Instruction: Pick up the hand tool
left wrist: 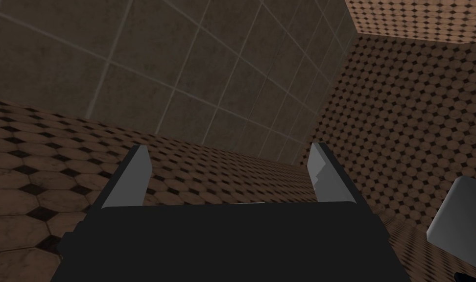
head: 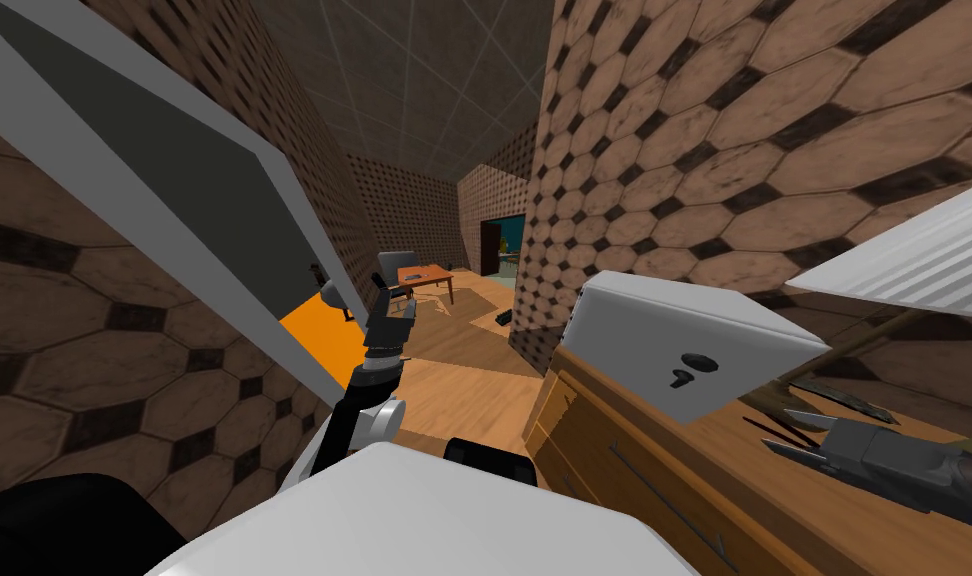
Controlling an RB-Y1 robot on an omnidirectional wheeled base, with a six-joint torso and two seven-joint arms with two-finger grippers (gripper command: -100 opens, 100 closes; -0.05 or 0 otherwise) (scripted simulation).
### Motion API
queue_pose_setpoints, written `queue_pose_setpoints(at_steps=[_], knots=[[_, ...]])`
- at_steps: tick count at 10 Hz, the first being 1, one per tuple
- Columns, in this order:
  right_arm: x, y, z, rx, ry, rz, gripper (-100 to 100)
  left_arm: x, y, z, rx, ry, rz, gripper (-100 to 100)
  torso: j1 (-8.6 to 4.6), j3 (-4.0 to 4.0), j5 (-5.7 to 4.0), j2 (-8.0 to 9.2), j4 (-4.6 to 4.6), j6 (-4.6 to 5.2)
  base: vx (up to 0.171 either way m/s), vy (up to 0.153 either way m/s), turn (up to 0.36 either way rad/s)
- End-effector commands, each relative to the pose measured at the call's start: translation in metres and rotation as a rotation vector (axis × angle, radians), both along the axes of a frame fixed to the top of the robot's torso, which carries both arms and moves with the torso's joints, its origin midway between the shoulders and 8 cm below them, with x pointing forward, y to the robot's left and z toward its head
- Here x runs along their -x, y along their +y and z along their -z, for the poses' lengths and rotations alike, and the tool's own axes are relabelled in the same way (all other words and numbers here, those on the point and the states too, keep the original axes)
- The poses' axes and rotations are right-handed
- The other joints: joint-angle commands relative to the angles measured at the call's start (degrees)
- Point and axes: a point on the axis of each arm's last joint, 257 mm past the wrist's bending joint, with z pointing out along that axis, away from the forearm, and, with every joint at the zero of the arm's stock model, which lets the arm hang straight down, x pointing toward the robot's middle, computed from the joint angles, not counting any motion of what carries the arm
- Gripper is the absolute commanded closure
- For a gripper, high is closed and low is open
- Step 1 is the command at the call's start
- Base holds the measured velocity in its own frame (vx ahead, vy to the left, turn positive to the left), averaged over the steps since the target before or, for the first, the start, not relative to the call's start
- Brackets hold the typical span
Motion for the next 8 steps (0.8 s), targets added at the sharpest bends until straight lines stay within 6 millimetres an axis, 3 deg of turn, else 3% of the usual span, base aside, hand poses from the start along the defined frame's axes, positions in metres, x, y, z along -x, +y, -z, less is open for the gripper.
queue_pose_setpoints(at_steps=[1, 6, 8], knots=[[0.003, -0.017, 0.000, 0.076, 0.056, -0.014, -100, 0.000, 0.000, 0.000, 0.000, 0.000, 0.000, 0, 0.00, 0.00, 0.00, 0.00, 0.00, 0.00, 0.035, 0.000, 0.032], [0.020, -0.052, 0.007, 0.237, 0.194, -0.049, -100, 0.000, 0.000, 0.000, 0.000, 0.000, 0.000, 0, -0.04, 0.00, -0.02, -0.01, 0.00, 0.01, 0.024, -0.007, 0.011], [0.021, -0.051, 0.008, 0.241, 0.199, -0.050, -100, 0.000, 0.000, 0.000, 0.000, 0.000, 0.000, 0, -0.05, 0.02, -0.02, 0.03, 0.01, 0.02, 0.011, -0.009, 0.001]])
